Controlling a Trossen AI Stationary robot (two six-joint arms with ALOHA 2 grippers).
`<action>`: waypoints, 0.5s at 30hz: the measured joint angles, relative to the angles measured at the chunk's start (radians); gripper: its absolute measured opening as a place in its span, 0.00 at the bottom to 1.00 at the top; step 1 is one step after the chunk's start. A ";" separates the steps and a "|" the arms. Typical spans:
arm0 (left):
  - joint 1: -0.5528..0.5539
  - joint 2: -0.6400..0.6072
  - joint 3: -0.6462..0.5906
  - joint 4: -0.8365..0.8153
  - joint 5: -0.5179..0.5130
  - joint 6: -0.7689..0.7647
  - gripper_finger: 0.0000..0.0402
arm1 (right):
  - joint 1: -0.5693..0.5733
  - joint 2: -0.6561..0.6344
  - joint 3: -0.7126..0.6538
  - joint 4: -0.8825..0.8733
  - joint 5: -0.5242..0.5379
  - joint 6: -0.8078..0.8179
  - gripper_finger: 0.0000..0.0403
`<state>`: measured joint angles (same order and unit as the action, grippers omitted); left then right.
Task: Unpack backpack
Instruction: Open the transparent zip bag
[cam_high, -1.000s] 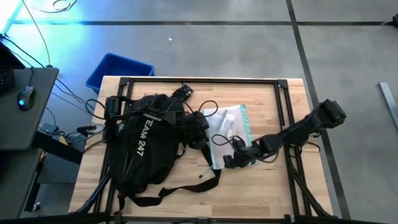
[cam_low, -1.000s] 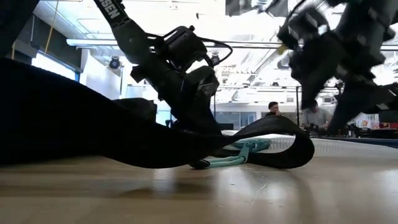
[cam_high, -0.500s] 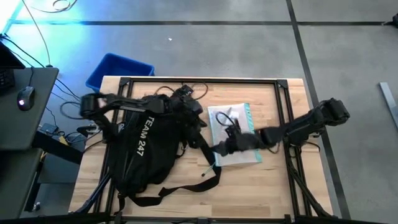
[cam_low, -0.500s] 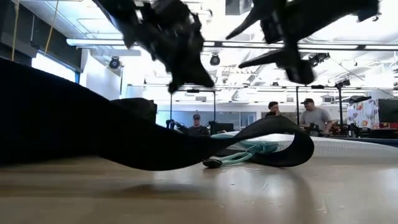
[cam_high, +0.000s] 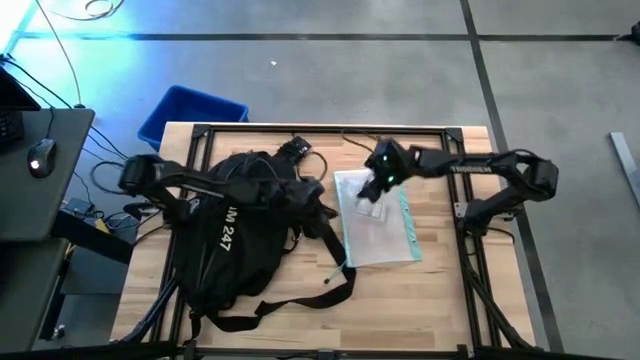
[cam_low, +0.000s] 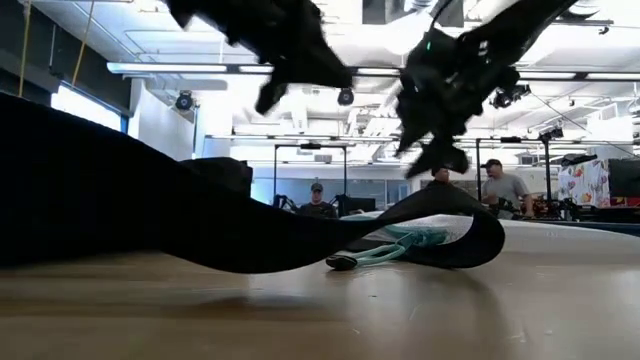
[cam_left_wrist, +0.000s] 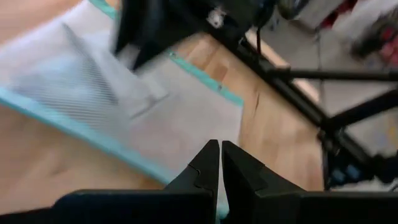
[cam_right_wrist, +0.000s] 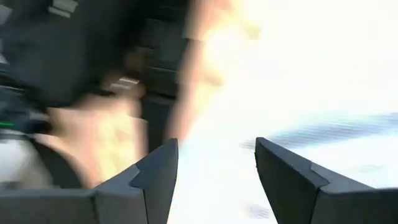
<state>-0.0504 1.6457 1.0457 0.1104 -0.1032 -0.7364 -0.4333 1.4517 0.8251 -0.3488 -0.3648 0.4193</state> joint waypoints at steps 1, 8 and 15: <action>-0.006 0.041 0.000 0.070 -0.006 -0.032 0.00 | -0.026 0.000 0.001 -0.038 0.016 -0.045 0.48; -0.017 0.337 0.005 0.435 -0.021 -0.284 0.00 | -0.131 0.000 -0.004 -0.261 0.025 -0.247 0.48; 0.017 0.427 0.069 0.195 -0.089 -0.348 0.00 | -0.105 0.000 -0.004 -0.481 0.062 -0.291 0.48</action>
<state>-0.0338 2.0727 1.1149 0.3058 -0.1924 -1.0840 -0.5383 1.4518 0.8212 -0.8293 -0.3032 0.1284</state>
